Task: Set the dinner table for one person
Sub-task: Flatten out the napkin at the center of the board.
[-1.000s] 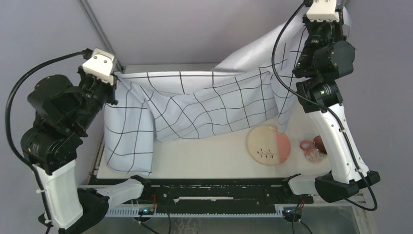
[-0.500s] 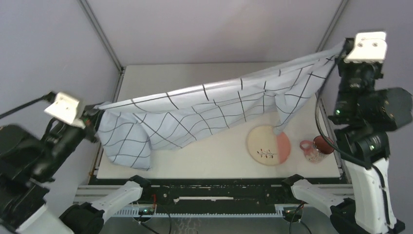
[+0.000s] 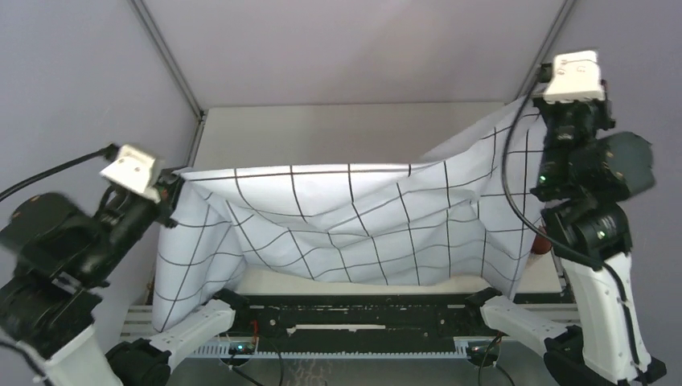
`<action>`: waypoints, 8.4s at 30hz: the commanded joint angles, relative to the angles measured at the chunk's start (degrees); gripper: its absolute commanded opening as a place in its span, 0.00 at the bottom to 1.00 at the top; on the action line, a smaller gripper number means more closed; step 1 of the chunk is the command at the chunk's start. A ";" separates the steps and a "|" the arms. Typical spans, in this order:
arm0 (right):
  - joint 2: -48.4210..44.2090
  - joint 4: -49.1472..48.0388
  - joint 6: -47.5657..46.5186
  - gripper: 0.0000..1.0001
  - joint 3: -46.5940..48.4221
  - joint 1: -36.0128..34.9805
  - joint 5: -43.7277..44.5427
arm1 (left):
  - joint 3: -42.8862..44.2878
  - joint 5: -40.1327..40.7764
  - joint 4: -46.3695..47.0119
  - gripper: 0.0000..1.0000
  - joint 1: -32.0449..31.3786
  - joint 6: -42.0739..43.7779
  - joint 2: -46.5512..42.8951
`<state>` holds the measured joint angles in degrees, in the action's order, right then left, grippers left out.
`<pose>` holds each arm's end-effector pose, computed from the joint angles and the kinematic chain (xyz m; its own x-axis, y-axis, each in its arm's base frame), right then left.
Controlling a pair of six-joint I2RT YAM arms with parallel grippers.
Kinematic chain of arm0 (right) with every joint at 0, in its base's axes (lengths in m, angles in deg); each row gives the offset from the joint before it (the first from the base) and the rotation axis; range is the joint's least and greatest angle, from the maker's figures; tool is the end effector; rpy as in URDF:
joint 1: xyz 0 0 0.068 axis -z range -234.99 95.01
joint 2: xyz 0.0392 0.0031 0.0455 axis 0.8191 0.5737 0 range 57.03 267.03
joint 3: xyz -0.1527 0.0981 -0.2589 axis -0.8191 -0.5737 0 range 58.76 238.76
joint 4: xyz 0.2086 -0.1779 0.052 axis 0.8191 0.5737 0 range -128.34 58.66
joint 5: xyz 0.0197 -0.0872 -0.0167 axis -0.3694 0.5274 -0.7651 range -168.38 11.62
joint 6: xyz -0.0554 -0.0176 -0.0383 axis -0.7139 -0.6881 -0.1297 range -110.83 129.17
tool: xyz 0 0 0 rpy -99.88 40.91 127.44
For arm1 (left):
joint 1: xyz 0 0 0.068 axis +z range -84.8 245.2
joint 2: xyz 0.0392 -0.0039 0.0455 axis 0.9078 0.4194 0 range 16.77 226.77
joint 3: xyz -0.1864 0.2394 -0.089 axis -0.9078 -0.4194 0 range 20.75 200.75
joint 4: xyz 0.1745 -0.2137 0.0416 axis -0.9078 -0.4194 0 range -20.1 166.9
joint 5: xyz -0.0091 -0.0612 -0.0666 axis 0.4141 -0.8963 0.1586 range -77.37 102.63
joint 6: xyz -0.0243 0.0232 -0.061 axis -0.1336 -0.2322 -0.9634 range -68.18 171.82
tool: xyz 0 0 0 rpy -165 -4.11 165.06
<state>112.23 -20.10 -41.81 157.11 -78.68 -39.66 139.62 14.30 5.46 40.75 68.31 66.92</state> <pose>0.1080 0.0087 0.6408 0.0826 -0.6257 -0.7757 0.4293 0.7248 -0.5389 -0.0062 0.0047 0.6117 0.0686 0.2805 -0.9574 0.3836 0.8784 0.2849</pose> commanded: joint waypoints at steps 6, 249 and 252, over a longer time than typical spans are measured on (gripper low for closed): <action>14.44 -8.03 1.87 0.00 -6.60 6.51 -2.42 | -17.83 9.36 15.91 0.00 1.21 -0.49 10.23; 59.49 26.30 36.89 0.00 -20.02 -2.78 -25.10 | 2.69 -9.46 0.82 0.00 37.62 -11.39 58.73; 59.56 27.79 36.83 0.00 -19.85 -0.82 -24.74 | 4.24 -8.46 0.64 0.00 37.63 -11.17 59.13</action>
<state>170.30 3.87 -5.55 136.63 -82.92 -67.49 138.79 4.10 5.63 78.54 55.50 125.89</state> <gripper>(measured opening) 0.006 0.003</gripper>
